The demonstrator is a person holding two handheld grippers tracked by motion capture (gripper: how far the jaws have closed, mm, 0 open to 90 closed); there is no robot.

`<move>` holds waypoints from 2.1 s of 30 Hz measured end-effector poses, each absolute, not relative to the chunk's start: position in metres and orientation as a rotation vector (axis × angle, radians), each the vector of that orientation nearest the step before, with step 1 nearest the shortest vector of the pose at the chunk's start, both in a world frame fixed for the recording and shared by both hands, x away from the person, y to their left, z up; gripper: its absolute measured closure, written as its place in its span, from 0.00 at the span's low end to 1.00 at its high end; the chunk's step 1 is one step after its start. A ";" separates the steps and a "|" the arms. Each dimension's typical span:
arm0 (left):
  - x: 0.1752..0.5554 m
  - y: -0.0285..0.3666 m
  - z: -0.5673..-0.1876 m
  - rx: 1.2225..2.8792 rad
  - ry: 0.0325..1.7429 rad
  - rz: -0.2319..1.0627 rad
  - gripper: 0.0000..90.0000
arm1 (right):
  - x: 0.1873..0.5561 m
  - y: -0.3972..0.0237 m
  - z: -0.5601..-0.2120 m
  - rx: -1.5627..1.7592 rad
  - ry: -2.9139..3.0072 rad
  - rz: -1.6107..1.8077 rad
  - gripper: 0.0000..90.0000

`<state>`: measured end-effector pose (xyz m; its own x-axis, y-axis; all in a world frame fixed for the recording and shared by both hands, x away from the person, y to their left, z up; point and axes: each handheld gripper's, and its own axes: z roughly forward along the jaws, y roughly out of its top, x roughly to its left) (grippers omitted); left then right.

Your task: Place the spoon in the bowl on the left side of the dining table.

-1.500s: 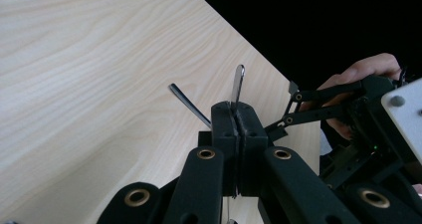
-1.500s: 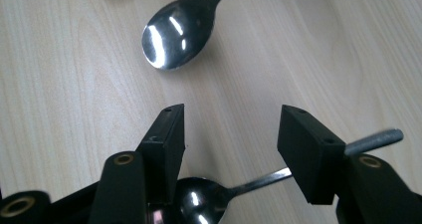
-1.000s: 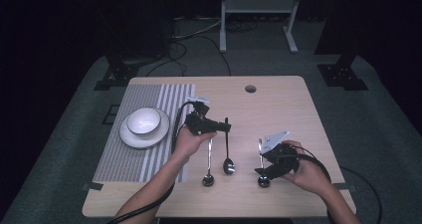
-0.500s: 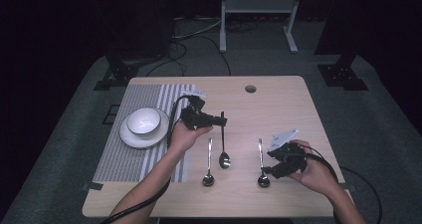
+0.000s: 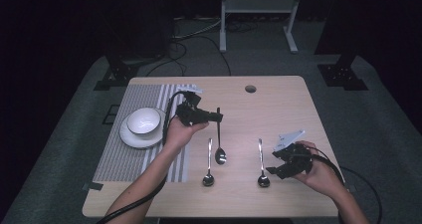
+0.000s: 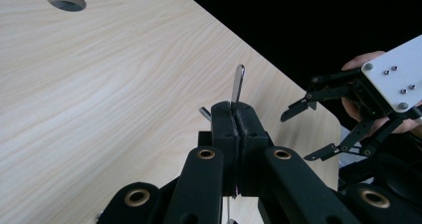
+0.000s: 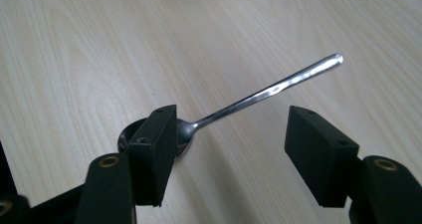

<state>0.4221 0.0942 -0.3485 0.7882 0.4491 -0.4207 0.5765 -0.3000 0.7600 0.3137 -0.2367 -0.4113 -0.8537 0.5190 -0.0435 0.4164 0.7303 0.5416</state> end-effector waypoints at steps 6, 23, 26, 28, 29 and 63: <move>0.424 0.100 -0.342 1.945 0.779 -0.129 0.99 | 0.313 -0.242 -0.411 0.769 2.736 0.788 0.41; 0.429 0.118 -0.325 1.946 0.805 -0.063 0.99 | 0.311 -0.251 -0.414 0.803 2.734 0.778 0.40; 0.430 0.122 -0.323 1.943 0.812 -0.051 0.99 | 0.311 -0.253 -0.415 0.809 2.733 0.776 0.40; 0.431 0.125 -0.321 1.946 0.814 -0.043 0.99 | 0.310 -0.254 -0.415 0.811 2.733 0.776 0.40; 0.431 0.126 -0.320 1.947 0.816 -0.039 0.99 | 0.310 -0.255 -0.415 0.809 2.732 0.775 0.40; 0.443 0.216 -0.291 1.870 0.977 0.137 0.99 | 0.311 -0.255 -0.413 0.817 2.735 0.754 0.40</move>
<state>0.4426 0.2155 -0.2909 0.6697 0.6755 -0.3085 0.5644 -0.1931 0.8026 0.3111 -0.2555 -0.4127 -0.8305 0.5559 -0.0343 0.4599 0.7191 0.5209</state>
